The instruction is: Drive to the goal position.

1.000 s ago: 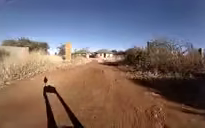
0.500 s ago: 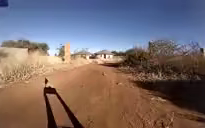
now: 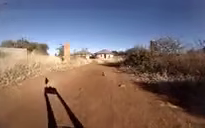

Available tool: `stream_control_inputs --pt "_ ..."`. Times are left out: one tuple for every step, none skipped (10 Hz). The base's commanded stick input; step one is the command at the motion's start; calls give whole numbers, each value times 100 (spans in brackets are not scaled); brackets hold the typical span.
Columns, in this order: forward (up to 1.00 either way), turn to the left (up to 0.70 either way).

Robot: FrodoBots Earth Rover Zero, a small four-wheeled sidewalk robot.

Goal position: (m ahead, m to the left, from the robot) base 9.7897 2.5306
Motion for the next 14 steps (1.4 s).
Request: stream_control_inputs --pt "50 0" --pt "50 0" --pt "50 0" --pt "50 0" --pt "50 0" --pt "50 0" --pt "50 0" --pt "50 0" --pt "50 0" --pt "50 0" --pt "50 0" --pt "50 0" --pt "50 0" --pt "50 0"
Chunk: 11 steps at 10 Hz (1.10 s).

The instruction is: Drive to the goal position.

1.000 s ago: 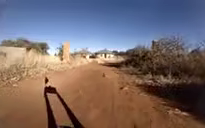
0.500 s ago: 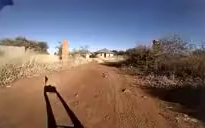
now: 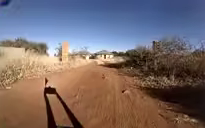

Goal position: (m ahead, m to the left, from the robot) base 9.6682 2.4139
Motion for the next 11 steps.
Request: stream_control_inputs --pt "50 0" --pt "50 0" --pt "50 0" --pt "50 0" --pt "50 0" --pt "50 0" --pt "50 0" --pt "50 0" --pt "50 0" --pt "50 0" --pt "50 -6"
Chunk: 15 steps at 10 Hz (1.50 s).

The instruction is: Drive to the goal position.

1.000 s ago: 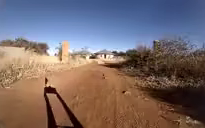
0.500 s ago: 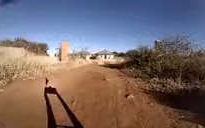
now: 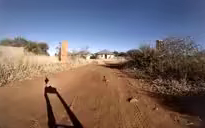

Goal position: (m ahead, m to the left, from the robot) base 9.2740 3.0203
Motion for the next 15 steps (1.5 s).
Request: stream_control_inputs --pt "50 -48" --pt "50 -49" --pt "50 -8" --pt "50 0" --pt "50 0" --pt "50 0" --pt "50 0" --pt "50 0" --pt "50 0" --pt "50 0" --pt "50 0" --pt "50 0" --pt "50 0" --pt "50 0" --pt "50 0"
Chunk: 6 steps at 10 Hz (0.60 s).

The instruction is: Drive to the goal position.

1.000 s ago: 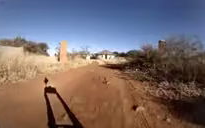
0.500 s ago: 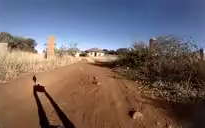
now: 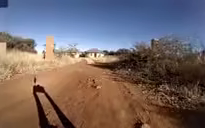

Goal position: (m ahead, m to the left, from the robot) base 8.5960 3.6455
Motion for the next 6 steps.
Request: stream_control_inputs --pt "50 0" --pt "50 0" --pt "50 0" --pt "50 0" --pt "50 0" --pt "50 0"
